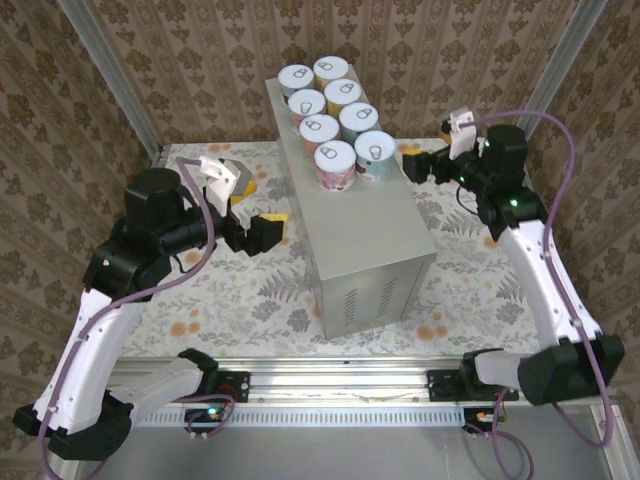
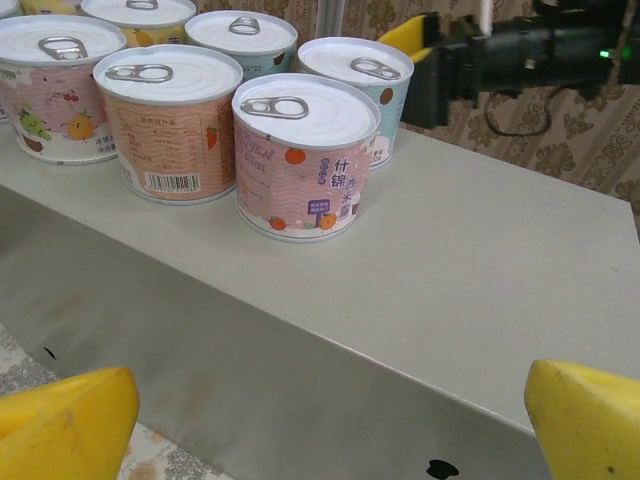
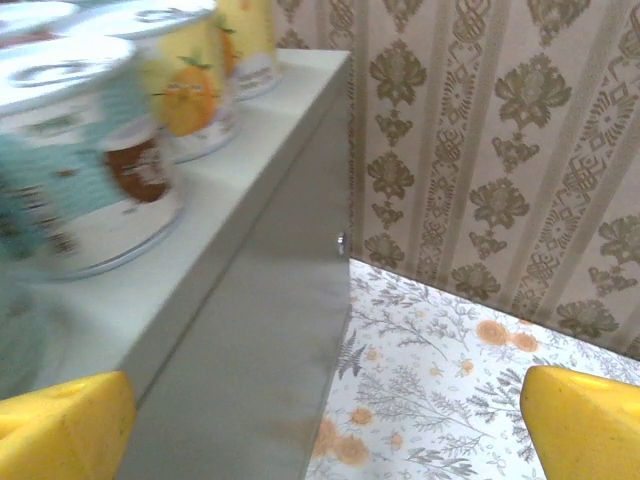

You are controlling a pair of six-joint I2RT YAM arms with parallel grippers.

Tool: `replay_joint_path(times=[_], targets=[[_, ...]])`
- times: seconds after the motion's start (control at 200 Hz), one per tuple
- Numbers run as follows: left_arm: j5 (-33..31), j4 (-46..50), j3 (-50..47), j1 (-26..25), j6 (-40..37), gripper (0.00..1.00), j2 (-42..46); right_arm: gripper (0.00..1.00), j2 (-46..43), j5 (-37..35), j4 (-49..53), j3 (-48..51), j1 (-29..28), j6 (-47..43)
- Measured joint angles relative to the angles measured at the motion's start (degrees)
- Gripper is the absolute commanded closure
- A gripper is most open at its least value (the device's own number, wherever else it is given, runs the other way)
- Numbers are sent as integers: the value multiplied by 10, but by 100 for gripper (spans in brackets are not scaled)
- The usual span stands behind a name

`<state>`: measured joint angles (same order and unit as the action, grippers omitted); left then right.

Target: Place and organize the canned foods onto the counter

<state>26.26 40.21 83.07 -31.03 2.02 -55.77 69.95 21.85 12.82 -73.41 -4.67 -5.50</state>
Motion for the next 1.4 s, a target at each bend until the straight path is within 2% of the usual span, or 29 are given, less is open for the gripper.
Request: replay_joint_path(times=[0.18, 0.31, 0.845, 1.4], targets=[[10, -5, -2, 0, 4, 0, -3, 2, -100, 48, 28, 53, 0, -23], [16, -13, -6, 0, 9, 0, -4, 2, -126, 72, 43, 57, 0, -33], [21, -17, -11, 0, 14, 0, 3, 0, -53, 66, 50, 25, -69, -33], [18, -17, -13, 4, 14, 0, 11, 0, -10, 36, 24, 3, -72, -20]])
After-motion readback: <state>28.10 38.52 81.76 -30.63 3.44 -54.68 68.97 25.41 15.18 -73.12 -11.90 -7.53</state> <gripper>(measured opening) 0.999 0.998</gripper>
